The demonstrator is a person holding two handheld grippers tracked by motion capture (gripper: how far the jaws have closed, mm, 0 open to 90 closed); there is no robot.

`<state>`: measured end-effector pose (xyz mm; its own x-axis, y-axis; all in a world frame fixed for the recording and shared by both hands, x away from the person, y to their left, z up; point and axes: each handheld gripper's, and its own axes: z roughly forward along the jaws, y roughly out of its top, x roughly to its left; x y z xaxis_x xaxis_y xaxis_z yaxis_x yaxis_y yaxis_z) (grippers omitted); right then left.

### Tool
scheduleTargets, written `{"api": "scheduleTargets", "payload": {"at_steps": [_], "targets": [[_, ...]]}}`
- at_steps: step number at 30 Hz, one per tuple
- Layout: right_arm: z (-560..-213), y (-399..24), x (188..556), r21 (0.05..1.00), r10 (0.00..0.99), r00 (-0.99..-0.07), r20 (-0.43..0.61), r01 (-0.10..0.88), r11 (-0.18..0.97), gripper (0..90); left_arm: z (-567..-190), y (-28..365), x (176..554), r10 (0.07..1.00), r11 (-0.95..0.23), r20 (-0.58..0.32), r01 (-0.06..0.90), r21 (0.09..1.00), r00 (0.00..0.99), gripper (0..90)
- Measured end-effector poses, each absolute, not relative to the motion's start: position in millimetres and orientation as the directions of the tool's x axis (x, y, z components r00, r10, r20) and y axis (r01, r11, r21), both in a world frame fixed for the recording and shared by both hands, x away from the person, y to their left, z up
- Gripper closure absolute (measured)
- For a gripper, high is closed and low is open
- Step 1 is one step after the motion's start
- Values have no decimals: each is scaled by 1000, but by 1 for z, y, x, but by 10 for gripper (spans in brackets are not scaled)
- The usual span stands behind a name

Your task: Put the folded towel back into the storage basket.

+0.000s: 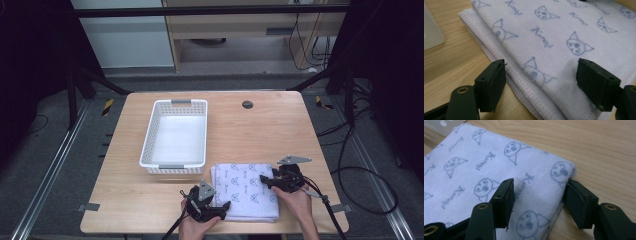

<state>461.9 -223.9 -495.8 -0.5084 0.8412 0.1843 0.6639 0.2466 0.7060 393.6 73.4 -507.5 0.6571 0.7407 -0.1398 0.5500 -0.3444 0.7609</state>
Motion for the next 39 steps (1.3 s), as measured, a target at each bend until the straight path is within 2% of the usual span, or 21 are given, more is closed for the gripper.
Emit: {"api": "scheduleTargets", "payload": {"at_steps": [13,18,20,21,24,26,27,28,31,39], "targets": [[-497,-221,462,691,855,-481,195,686,228,448,-506,66,392,761,-352,-120,561,749,638,229],[-496,-219,461,685,850,-483,210,693,224,518,-504,66,391,750,-351,-139,568,744,646,316],[-496,-219,461,682,849,-482,215,696,223,542,-505,65,391,748,-342,-150,568,748,647,383],[-496,-219,461,681,848,-481,220,699,220,556,-505,65,390,744,-341,-154,568,749,650,383],[-496,-219,461,678,846,-479,236,705,209,592,-504,65,390,739,-334,-171,575,747,652,475],[-496,-219,461,673,845,-473,248,712,200,629,-504,65,391,732,-320,-200,587,743,652,497],[-496,-220,461,674,841,-476,257,712,198,658,-505,66,392,727,-314,-212,590,744,653,561],[-496,-220,461,674,841,-476,257,712,198,658,-505,66,392,726,-309,-214,588,747,653,561],[-494,-220,461,681,840,-478,256,706,194,716,-504,66,391,725,-307,-201,571,762,658,671],[-489,-221,460,684,840,-475,263,705,185,739,-505,71,391,713,-269,-237,569,777,660,721]]}}
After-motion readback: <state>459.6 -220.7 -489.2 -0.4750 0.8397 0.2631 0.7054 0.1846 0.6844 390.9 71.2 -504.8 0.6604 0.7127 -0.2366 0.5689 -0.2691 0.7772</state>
